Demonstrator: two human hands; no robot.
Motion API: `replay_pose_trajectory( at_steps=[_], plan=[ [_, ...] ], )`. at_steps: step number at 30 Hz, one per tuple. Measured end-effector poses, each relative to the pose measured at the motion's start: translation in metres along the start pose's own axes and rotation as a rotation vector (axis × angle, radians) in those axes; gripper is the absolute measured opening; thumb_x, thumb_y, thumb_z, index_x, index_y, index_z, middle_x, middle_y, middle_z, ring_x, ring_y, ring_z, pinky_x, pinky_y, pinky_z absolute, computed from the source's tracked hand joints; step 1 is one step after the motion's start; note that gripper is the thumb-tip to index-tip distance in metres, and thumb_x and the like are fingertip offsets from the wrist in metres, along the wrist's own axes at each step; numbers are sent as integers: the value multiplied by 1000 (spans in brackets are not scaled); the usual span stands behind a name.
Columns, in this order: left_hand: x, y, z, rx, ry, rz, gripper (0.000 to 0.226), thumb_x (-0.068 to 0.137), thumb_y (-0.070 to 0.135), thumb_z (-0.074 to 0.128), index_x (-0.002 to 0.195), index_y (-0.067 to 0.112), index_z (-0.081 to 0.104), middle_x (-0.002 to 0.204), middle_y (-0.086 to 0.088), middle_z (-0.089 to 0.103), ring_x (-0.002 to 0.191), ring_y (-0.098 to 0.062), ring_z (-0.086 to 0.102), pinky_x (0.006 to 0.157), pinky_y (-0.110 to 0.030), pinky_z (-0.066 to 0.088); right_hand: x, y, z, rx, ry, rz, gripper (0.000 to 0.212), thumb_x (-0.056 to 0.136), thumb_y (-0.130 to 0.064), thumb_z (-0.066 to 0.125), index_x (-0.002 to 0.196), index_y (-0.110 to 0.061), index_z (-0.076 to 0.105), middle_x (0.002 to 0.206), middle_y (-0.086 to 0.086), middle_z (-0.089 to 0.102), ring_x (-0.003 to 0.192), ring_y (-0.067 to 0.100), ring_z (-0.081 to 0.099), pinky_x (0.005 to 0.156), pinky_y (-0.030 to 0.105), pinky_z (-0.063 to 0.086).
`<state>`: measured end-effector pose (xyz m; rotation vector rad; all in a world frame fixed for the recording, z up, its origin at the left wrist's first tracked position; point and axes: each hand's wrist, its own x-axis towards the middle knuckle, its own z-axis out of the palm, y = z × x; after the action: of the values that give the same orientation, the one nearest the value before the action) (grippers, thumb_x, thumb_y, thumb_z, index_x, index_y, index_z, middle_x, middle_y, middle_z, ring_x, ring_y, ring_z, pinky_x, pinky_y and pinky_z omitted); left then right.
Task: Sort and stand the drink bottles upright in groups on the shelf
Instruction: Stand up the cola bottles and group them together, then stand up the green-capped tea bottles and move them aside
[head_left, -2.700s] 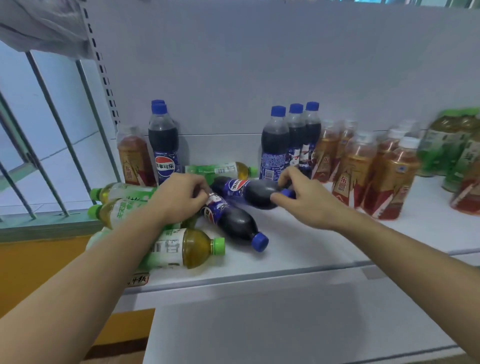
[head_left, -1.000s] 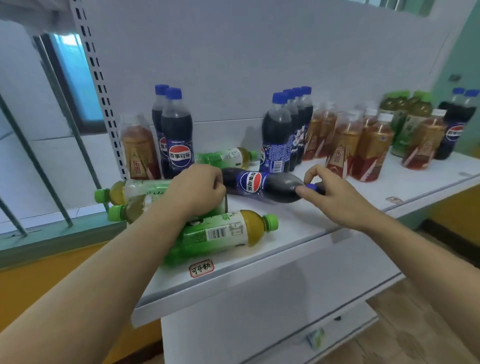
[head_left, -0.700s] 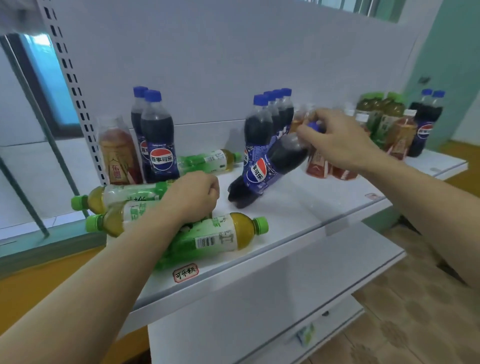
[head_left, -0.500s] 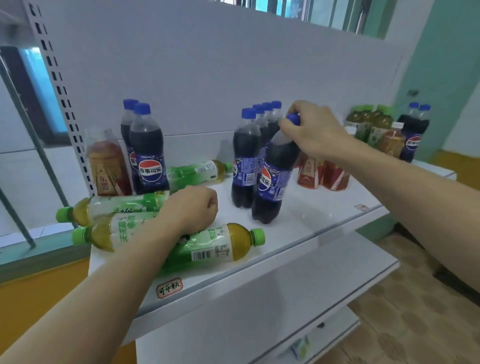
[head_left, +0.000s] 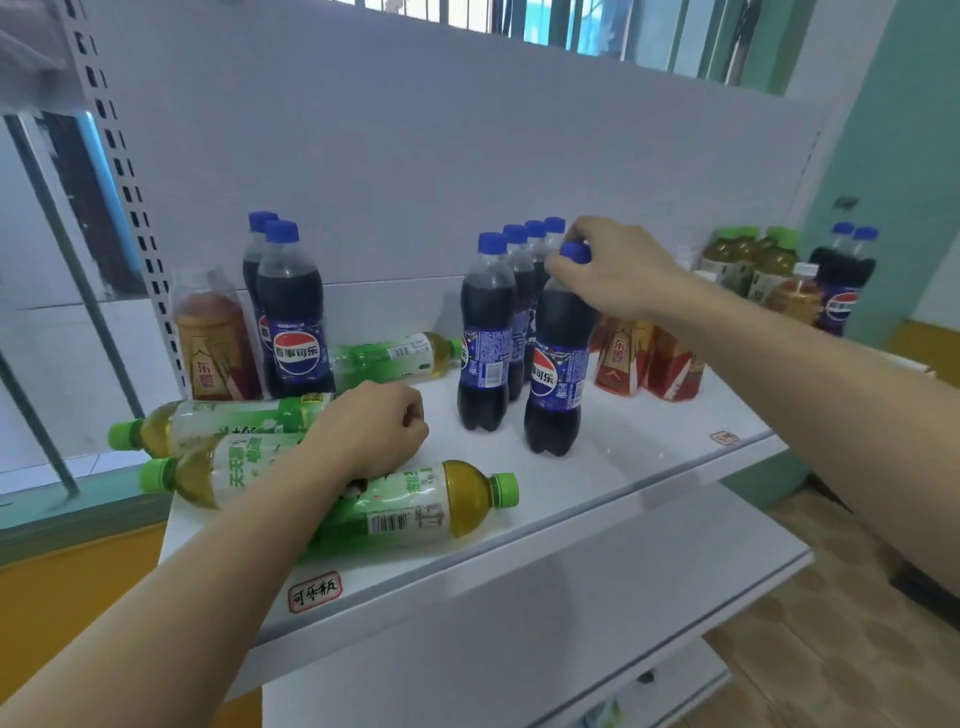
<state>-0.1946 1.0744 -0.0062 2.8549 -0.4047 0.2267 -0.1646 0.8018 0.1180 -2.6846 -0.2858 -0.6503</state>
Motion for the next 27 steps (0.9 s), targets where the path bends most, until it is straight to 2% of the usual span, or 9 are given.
replay_pose_trajectory(
  at_steps=[3,7,10,13,15,18,20,24,27],
  plan=[
    [0,1,-4,-5,15,16,13,94,32,54,94,29,66,85,8,68,76,-12,64,78,-39,60,-17,-4,7,83,103,53,41,97,-39,61,130,-26,40,97,-2,60,75,6,58,56,22,43],
    [-3,4,-12,-27,67,35,14,94,29,53,92,25,67,86,5,68,77,-14,63,77,-40,59,-59,-16,31,189,251,43,44,95,-34,64,130,-31,38,121,1,59,98,17,62,83,36,56],
    [-6,0,-19,-55,91,46,14,94,28,54,95,24,67,89,5,67,81,-15,63,79,-40,58,-105,-35,74,239,127,12,45,93,-39,67,130,-33,41,124,-4,54,100,12,58,83,27,53],
    [-14,-9,-33,-98,84,81,16,96,31,56,103,23,69,96,6,67,88,-16,63,85,-42,57,-147,-52,117,310,-80,10,27,99,-46,55,121,-33,47,117,-6,54,96,10,56,87,34,52],
    [-24,-17,-40,-137,85,107,17,97,32,56,105,24,69,98,8,67,90,-14,64,86,-42,58,-168,-59,135,349,-108,45,28,105,-48,36,104,-27,54,101,-1,61,89,13,57,84,43,51],
    [-49,-33,-40,-188,151,126,14,98,31,58,104,24,69,95,13,66,87,-6,63,81,-35,58,-183,-65,144,370,19,132,48,99,-61,24,84,-26,53,79,-3,61,76,12,58,69,40,47],
    [-71,-45,-32,-256,257,117,11,97,25,60,101,22,70,93,12,67,86,-6,63,78,-31,55,-181,-67,145,378,60,186,49,96,-65,28,81,-26,53,77,-5,61,73,10,58,64,36,45],
    [-106,-61,-13,-363,474,119,11,95,13,61,88,18,68,85,7,64,83,-11,59,77,-32,50,-165,-64,137,445,155,309,37,95,-60,50,85,-25,56,84,-14,63,75,-6,57,58,16,36],
    [-123,-72,-2,-404,494,131,13,95,10,60,87,18,67,82,10,62,80,-4,57,72,-15,45,-148,-63,114,461,228,273,39,93,-60,56,80,-23,57,80,-10,60,71,-1,57,60,21,40]
  ],
)
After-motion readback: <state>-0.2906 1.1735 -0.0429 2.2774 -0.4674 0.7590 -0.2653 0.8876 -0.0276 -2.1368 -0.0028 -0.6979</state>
